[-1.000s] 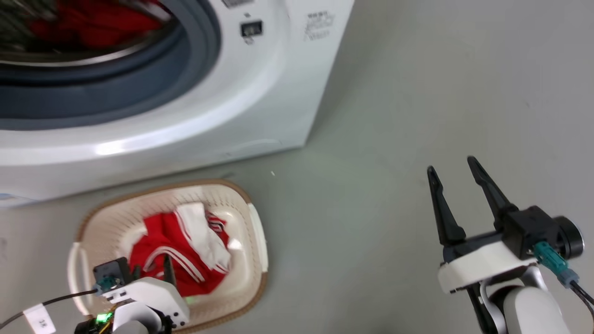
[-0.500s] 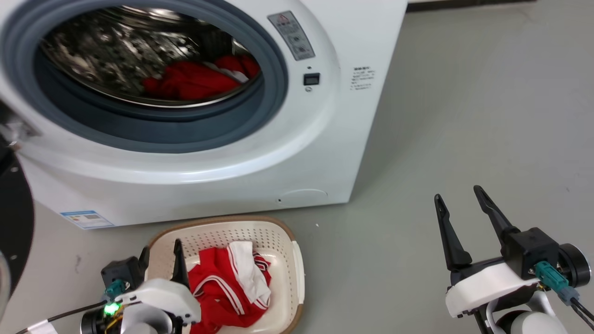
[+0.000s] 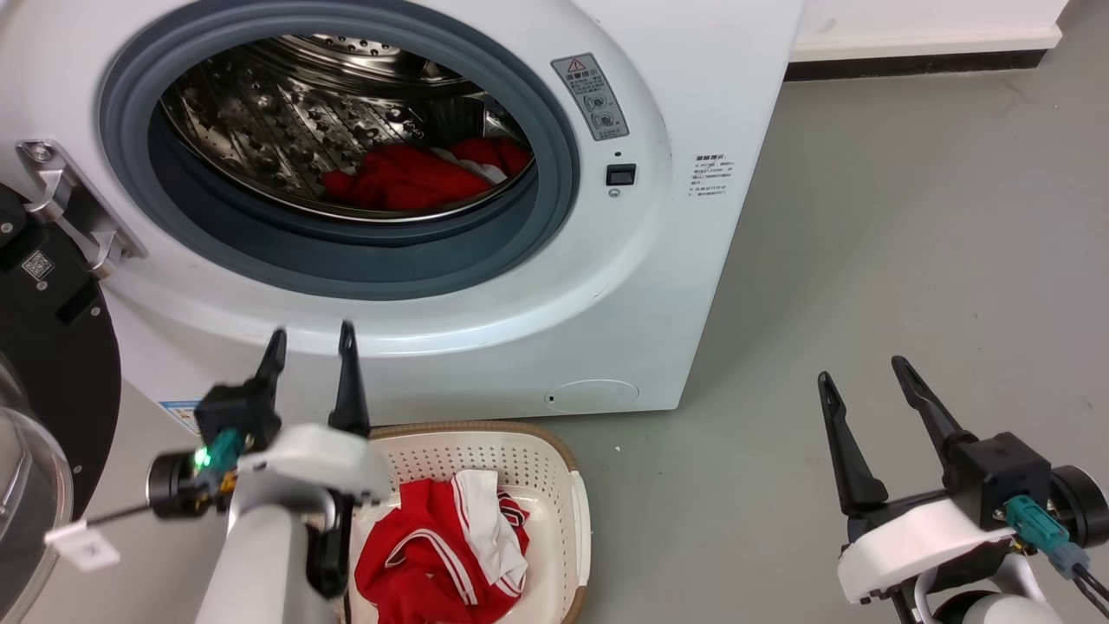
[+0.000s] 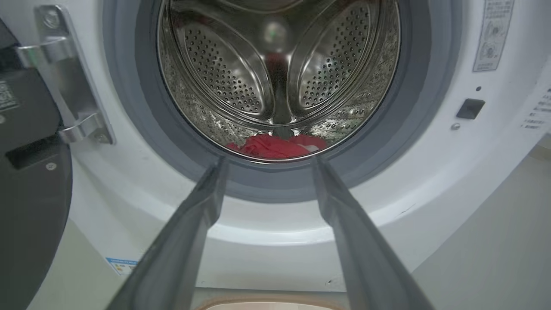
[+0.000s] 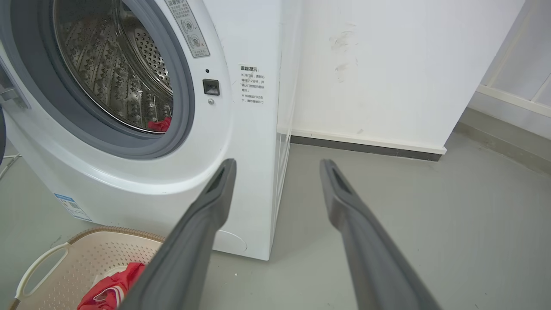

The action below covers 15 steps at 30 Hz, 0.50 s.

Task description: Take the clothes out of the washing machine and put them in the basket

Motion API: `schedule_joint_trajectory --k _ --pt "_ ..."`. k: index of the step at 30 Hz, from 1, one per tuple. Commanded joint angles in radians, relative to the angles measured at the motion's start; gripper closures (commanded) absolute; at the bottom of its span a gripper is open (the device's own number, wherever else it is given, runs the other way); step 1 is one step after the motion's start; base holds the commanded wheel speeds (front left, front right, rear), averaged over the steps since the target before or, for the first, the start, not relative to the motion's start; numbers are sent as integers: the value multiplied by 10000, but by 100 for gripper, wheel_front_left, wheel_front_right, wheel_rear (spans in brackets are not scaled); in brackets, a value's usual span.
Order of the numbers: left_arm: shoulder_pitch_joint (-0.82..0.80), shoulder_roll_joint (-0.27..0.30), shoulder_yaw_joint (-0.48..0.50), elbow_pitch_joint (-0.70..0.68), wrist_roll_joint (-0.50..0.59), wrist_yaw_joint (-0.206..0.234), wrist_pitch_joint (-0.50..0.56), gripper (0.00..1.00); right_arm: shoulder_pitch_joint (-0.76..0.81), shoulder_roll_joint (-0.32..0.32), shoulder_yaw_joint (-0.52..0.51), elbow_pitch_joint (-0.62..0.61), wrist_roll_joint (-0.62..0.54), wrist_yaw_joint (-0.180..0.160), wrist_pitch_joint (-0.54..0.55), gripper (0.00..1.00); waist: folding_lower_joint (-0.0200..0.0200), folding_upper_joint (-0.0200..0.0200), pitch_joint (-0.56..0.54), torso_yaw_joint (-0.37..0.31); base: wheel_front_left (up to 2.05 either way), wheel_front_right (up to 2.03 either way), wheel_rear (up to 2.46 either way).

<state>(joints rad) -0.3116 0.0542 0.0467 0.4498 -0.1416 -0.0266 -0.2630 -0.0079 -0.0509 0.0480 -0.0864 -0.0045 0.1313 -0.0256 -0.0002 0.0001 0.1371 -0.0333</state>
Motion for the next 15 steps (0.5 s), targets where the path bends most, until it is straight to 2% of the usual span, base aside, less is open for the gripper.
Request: schedule_joint_trajectory --k 1,9,15 --pt "-267 -9 -42 43 92 -55 -25 0 120 14 30 -52 -72 -10 -4 0 2 -1 21 -10 0 0 0" --pt "-2219 438 -265 1427 79 -405 39 0 -125 17 276 -276 -33 -10 49 0 2 -1 584 -332 0 0 0" --pt "-3772 872 -169 2625 -153 -584 211 0 -456 15 494 -325 68 -10 -43 0 2 -1 1609 -854 0 0 0"
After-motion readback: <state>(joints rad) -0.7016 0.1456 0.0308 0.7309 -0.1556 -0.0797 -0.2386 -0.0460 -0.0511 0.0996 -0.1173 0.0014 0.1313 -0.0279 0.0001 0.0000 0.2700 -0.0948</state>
